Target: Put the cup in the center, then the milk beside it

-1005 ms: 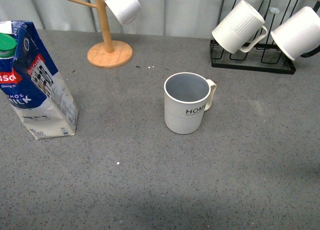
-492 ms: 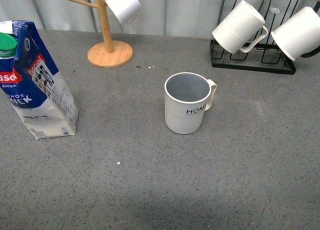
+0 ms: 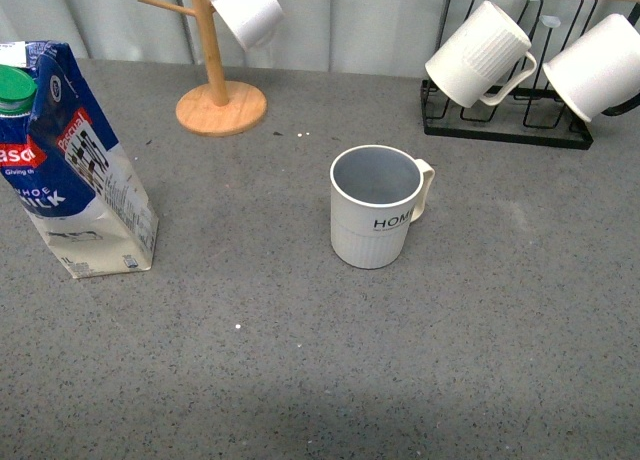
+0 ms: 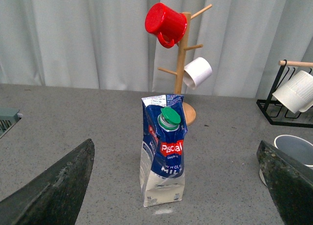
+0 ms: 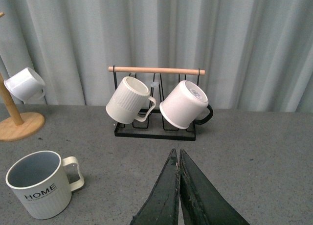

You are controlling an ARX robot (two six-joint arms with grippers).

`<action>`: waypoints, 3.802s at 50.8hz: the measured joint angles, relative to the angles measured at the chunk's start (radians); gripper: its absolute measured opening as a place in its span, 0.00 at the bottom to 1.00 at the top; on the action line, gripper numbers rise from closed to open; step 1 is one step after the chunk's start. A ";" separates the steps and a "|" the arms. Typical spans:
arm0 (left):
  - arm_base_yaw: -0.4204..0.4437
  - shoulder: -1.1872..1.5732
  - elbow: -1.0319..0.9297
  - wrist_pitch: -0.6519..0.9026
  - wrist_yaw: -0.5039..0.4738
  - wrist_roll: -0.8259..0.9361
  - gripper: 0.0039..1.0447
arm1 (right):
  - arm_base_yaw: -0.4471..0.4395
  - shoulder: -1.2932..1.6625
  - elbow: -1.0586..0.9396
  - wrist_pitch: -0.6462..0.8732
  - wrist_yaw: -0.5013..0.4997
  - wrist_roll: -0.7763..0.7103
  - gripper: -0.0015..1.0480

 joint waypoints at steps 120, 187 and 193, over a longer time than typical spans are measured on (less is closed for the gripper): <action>0.118 0.353 0.050 0.085 -0.013 -0.011 0.94 | 0.000 -0.507 0.000 -0.502 -0.002 -0.001 0.91; -0.159 1.413 0.233 0.789 -0.103 -0.059 0.94 | 0.000 -0.507 0.000 -0.502 -0.002 -0.001 0.91; -0.150 1.456 0.250 0.799 -0.110 -0.080 0.94 | 0.000 -0.507 0.000 -0.503 -0.002 -0.001 0.91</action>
